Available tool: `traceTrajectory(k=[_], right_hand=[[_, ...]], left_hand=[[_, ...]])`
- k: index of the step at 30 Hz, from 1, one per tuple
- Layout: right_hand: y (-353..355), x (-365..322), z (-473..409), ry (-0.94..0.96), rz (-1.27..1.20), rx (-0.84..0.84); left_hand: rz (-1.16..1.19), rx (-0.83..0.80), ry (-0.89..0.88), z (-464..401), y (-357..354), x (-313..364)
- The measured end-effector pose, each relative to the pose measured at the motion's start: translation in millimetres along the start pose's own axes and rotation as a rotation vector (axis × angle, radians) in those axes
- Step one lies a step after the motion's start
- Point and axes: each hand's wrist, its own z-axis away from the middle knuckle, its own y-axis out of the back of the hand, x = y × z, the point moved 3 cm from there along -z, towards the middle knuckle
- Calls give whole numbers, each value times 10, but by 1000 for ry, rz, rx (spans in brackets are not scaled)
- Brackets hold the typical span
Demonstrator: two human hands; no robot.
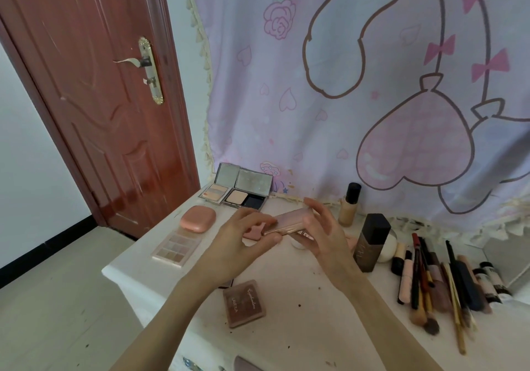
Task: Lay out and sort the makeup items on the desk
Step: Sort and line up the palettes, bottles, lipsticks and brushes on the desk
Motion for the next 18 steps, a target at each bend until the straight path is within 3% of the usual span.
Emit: traceTrajectory(k=[2, 6, 13, 18], right_hand=[[-18, 16, 12, -33, -89, 10], [-47, 1, 76, -64, -117, -38], [-65, 55, 166, -138, 4, -137], [-87, 79, 144, -142, -20, -93]], left_hand=[[24, -10, 1, 4, -38, 76], [133, -203, 92, 0, -38, 134], [75, -280, 81, 78, -7, 97], [118, -273, 113, 131, 9, 73]])
